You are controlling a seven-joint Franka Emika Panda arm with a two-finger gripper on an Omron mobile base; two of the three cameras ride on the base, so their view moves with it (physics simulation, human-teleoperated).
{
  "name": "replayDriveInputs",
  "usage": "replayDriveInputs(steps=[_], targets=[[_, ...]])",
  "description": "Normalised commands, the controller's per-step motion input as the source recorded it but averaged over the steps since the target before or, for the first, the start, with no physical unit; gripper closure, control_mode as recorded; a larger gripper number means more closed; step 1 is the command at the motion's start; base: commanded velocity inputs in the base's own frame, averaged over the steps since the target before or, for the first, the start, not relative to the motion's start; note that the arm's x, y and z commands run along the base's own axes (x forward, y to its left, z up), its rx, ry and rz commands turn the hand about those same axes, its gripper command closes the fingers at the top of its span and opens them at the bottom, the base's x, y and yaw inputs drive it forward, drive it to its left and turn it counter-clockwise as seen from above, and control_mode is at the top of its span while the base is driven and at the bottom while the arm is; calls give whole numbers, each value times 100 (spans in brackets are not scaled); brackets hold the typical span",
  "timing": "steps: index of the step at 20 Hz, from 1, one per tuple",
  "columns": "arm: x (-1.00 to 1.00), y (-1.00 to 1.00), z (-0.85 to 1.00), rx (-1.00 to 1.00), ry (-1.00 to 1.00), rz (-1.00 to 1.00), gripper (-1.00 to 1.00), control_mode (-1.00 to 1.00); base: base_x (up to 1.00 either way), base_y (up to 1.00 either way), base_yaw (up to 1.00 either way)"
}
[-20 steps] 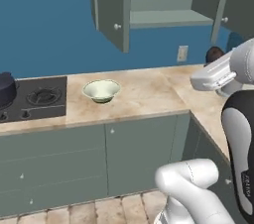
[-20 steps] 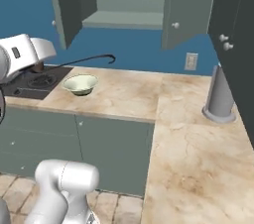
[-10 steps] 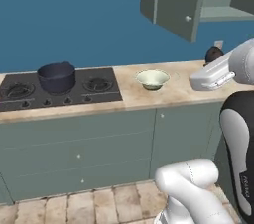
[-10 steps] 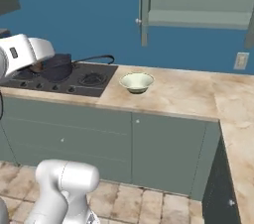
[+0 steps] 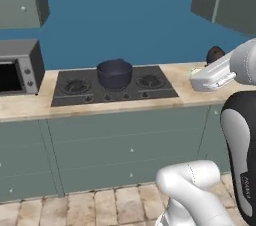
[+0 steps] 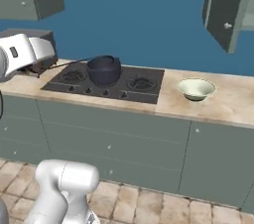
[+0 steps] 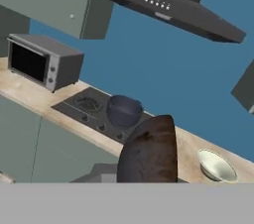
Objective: Open the cabinet and move the ladle to the pot. Then close the cabinet.
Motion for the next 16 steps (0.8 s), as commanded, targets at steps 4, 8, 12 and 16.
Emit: replayDriveInputs(steps=[4,8,12,16], targets=[[0,0,0,0,0,0,100,100,52,84,2],[0,0,0,0,0,0,100,100,81,45,0],[0,0,0,0,0,0,100,100,94,13,0],[0,0,0,0,0,0,100,100,77,0,0]])
